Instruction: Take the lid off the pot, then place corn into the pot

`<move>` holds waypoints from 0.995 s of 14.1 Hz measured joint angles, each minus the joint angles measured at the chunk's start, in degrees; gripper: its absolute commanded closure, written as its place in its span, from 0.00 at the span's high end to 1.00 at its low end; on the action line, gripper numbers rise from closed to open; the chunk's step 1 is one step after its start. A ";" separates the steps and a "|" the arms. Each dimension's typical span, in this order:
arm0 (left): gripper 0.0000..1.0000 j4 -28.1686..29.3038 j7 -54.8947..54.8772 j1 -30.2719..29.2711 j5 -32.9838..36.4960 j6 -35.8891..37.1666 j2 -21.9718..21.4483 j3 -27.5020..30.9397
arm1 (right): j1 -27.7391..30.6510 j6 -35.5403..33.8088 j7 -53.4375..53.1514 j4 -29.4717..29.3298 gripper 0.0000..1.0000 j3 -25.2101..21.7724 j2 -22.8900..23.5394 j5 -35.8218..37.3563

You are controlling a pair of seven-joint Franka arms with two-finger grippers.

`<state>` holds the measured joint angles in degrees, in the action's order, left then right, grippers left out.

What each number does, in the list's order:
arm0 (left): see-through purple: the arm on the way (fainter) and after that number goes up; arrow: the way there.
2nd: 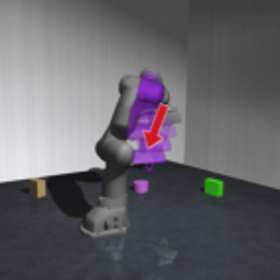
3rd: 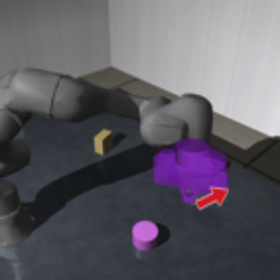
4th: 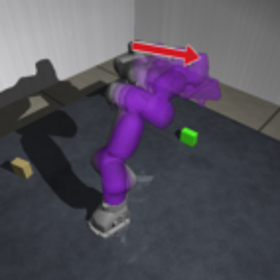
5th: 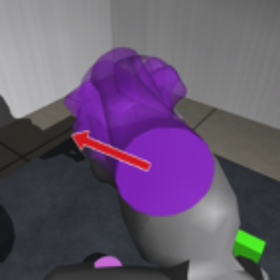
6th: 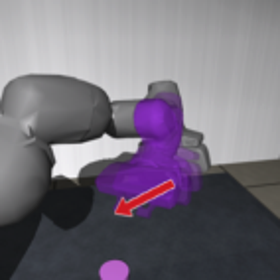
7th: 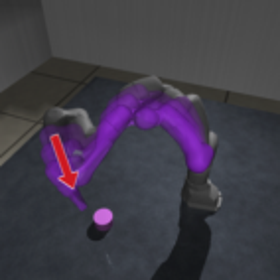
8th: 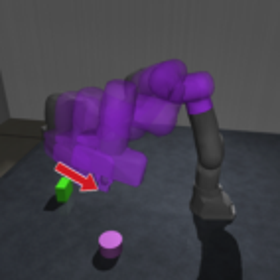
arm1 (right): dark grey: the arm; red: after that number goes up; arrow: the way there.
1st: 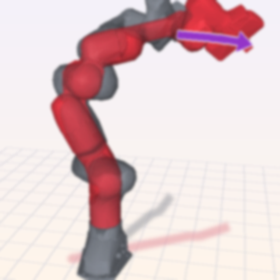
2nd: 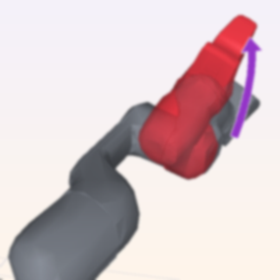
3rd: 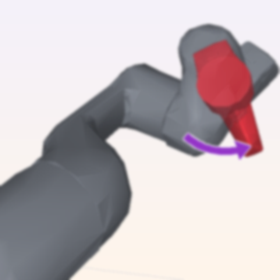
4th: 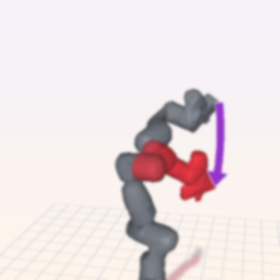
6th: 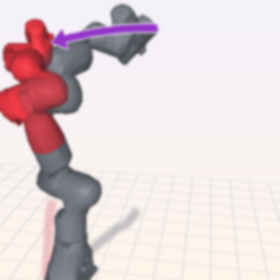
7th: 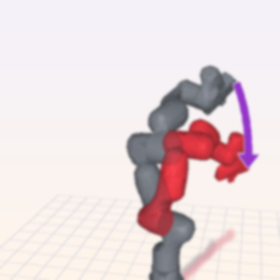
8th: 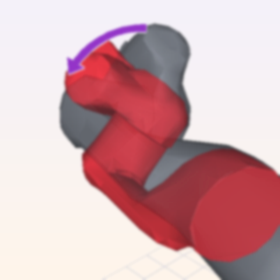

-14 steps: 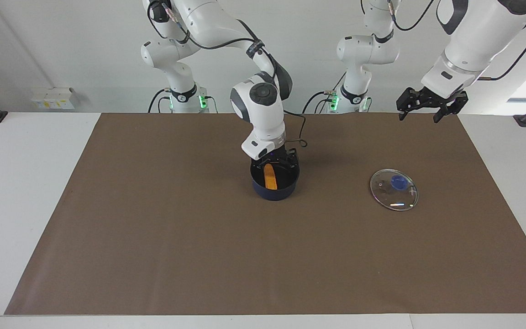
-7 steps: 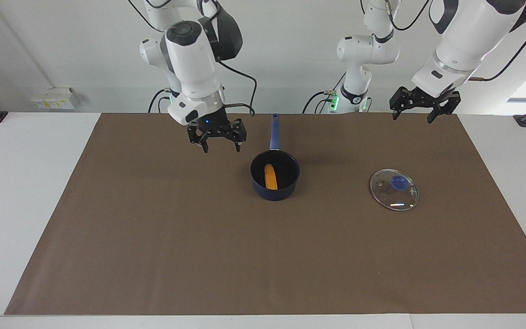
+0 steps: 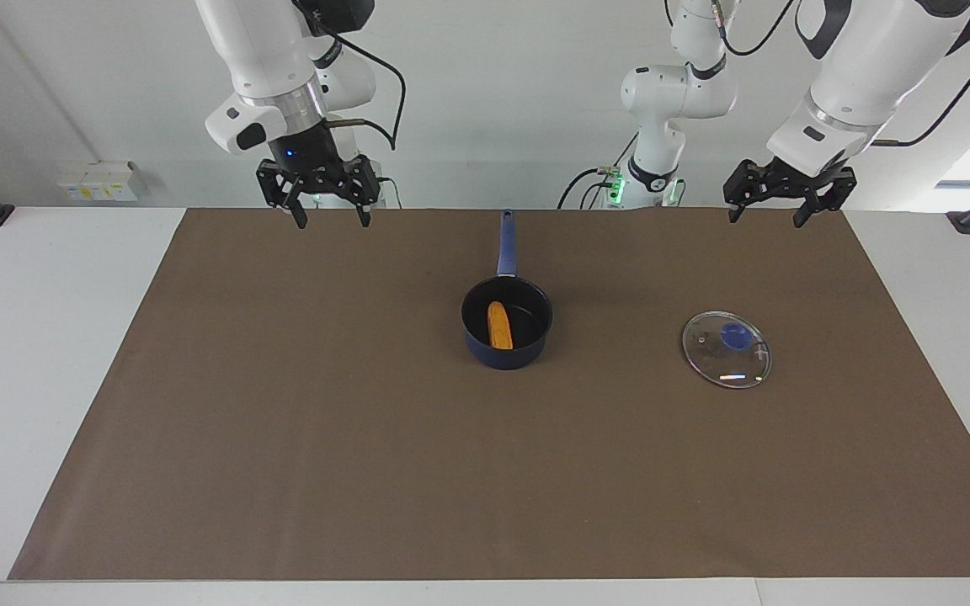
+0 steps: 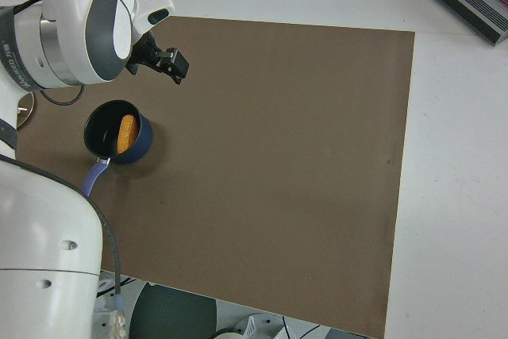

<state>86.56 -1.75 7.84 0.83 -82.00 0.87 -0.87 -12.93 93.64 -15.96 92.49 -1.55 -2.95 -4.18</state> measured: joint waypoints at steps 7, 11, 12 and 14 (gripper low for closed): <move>1.00 0.22 0.01 -1.08 -0.55 -0.04 -0.05 0.66 | 6.78 -7.98 4.58 -2.60 1.00 -2.33 -1.85 0.02; 1.00 0.39 -0.04 -2.22 -1.13 0.00 0.00 0.72 | 7.08 -9.02 8.96 -2.61 1.00 -5.01 -1.87 0.02; 1.00 0.38 -0.03 -2.22 -1.45 0.15 0.00 0.71 | 7.26 -9.02 10.39 -2.61 1.00 -5.91 -1.91 0.02; 1.00 0.30 0.03 -2.22 -2.64 0.61 0.00 0.71 | 7.34 -9.09 11.25 -2.59 1.00 -7.20 -2.07 0.02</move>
<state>86.87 -1.72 5.62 -1.80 -81.38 0.87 -0.17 -5.60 84.55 -4.70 89.90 -8.75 -5.02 -4.16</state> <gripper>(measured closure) 0.000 0.000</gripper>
